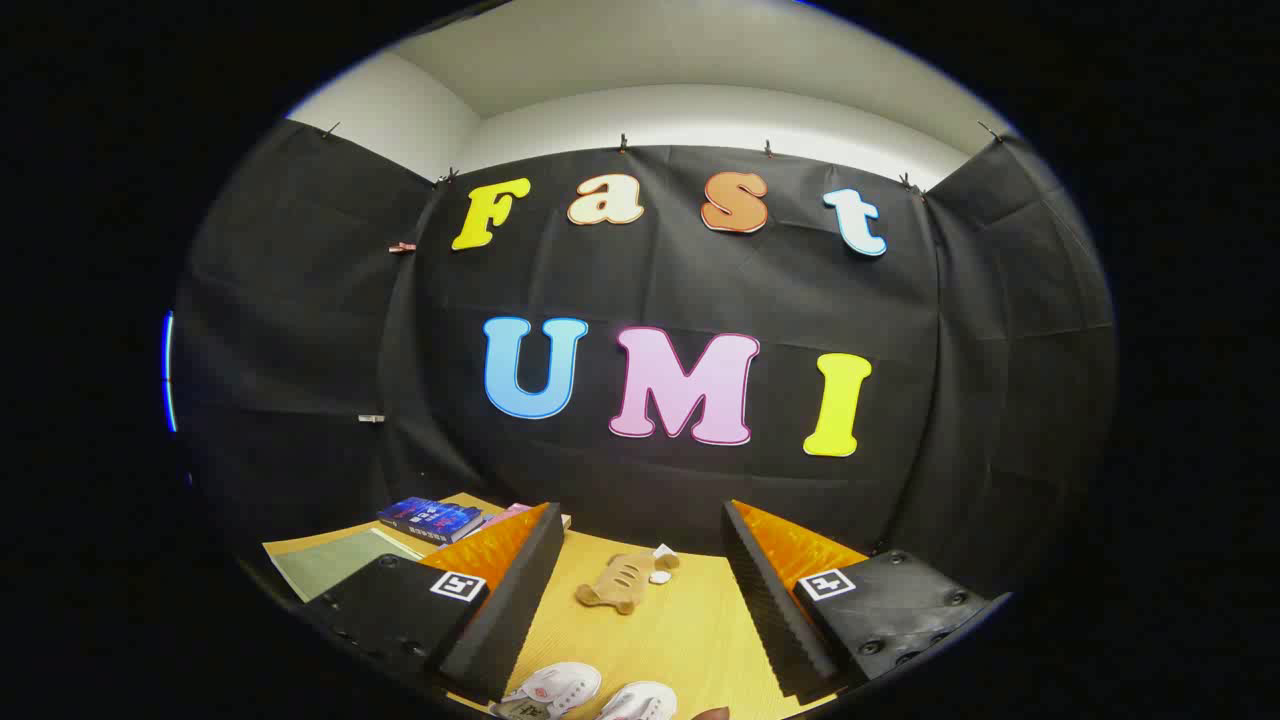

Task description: Open the storage box then place both shoes into the box .Put the left shoe in first, then the right shoe, with the right side of both shoes facing outward in a uniform manner.

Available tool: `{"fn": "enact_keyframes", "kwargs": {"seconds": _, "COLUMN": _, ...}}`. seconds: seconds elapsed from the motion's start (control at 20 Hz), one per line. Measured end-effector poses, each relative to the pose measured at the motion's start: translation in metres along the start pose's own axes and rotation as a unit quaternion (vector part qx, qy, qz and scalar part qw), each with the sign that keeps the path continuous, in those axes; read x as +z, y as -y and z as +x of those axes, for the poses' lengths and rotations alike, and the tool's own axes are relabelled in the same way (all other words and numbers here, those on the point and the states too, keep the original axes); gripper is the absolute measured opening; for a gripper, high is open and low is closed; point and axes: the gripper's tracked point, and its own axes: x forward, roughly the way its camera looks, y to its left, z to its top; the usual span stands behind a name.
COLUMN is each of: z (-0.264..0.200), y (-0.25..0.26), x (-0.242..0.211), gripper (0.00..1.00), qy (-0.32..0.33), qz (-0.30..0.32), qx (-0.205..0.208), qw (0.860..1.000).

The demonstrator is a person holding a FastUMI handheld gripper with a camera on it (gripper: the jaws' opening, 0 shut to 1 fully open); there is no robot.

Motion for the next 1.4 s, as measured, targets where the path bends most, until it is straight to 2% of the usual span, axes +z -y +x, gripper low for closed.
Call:
{"fn": "enact_keyframes", "kwargs": {"seconds": 1.2, "z": -0.003, "y": -0.005, "x": -0.004, "gripper": 0.97, "qy": -0.01, "qz": -0.002, "qx": 0.006, "qw": 1.0}}
{"fn": "enact_keyframes", "kwargs": {"seconds": 1.4, "z": -0.003, "y": -0.014, "x": -0.022, "gripper": 0.97, "qy": -0.043, "qz": -0.001, "qx": 0.02, "qw": 0.999}}
